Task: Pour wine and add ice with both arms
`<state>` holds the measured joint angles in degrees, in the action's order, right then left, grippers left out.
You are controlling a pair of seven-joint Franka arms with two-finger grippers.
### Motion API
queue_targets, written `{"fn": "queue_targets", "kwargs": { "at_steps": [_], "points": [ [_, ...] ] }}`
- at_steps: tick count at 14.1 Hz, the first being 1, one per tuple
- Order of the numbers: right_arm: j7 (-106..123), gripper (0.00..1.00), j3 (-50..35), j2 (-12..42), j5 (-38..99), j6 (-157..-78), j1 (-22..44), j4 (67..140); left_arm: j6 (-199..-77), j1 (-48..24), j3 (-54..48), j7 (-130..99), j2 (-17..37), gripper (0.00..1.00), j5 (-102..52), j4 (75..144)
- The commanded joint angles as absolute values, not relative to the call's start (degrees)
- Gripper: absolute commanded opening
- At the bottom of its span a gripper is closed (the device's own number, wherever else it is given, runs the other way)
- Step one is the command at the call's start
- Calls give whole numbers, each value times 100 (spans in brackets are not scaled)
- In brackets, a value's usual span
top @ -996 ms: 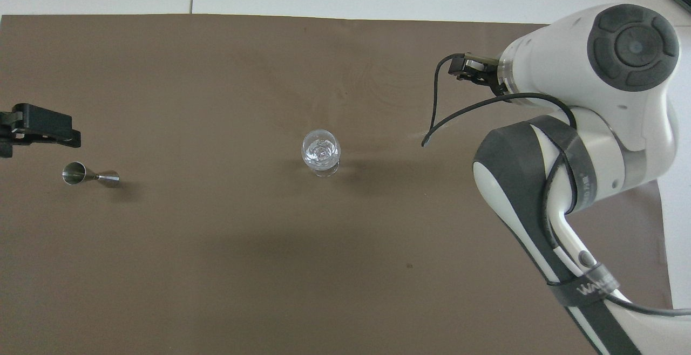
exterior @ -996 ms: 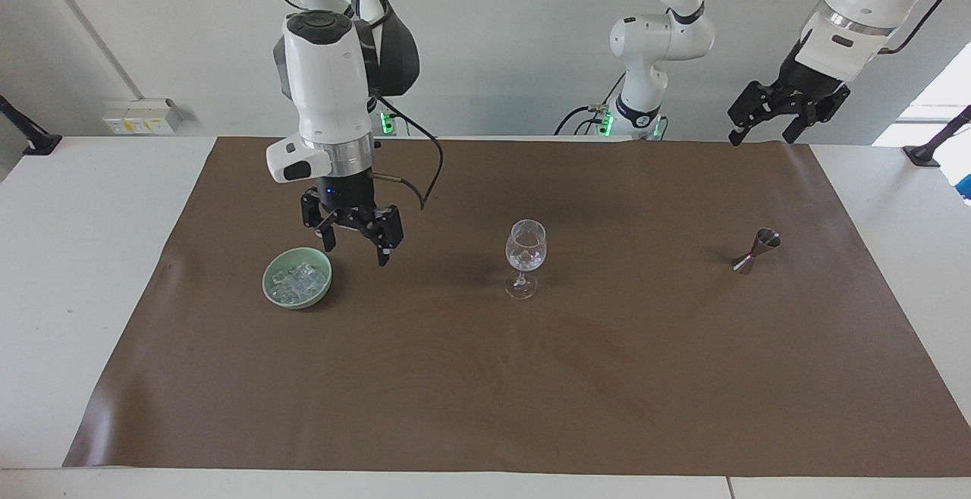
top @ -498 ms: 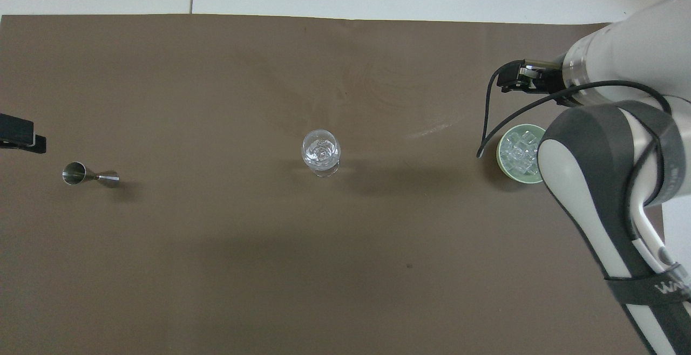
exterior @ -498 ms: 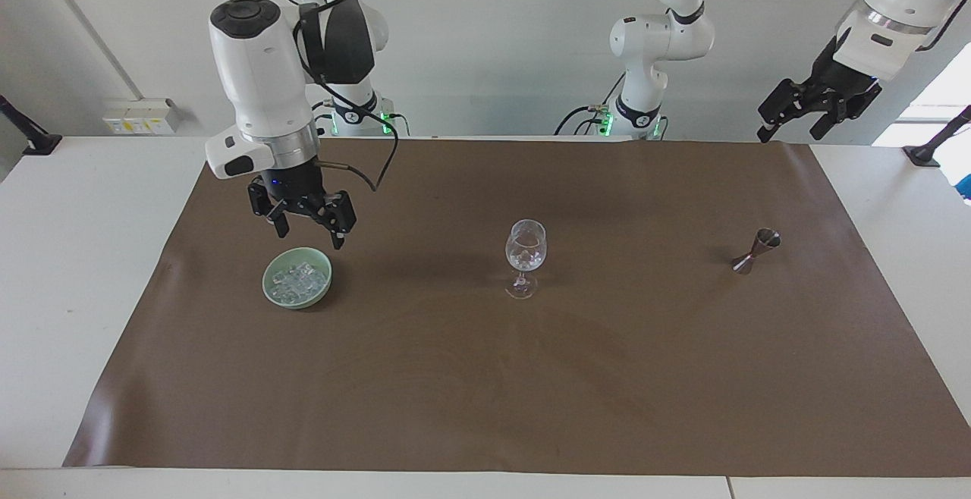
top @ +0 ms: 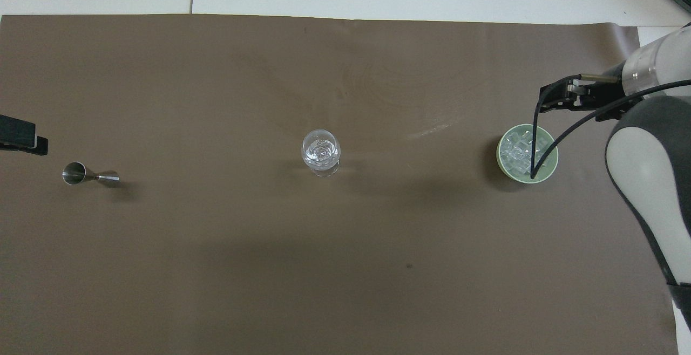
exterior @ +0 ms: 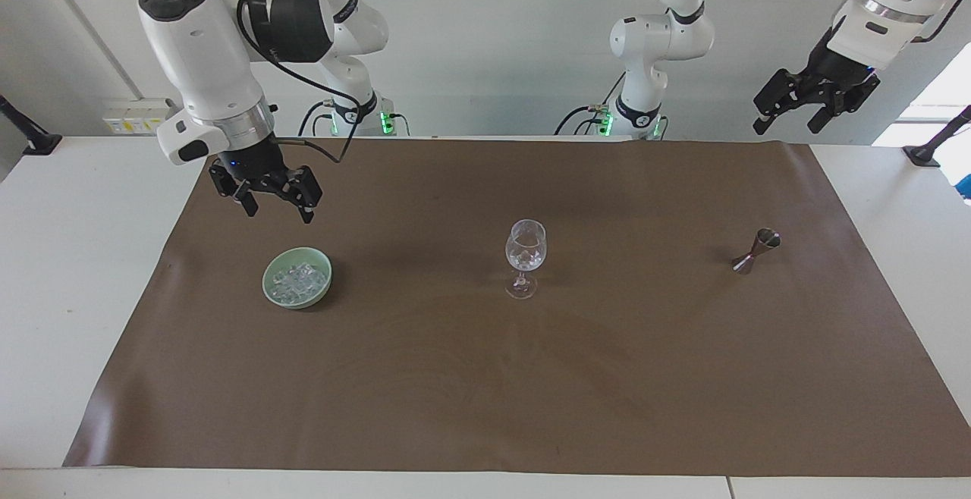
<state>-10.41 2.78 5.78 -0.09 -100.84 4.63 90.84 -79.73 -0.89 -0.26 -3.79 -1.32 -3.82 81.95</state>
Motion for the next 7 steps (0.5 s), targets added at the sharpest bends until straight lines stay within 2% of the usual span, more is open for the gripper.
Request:
{"fn": "queue_targets", "kwargs": {
  "at_steps": [1,7],
  "points": [
    [-642,100,500,422,167,-9976,439,9255,-7761,123,-184,-290,0,100,-281,7972],
    [-527,100,624,63,167,-9536,369,9342,-7708,123,-185,-290,-9,100,-35,7989]
  ]
}}
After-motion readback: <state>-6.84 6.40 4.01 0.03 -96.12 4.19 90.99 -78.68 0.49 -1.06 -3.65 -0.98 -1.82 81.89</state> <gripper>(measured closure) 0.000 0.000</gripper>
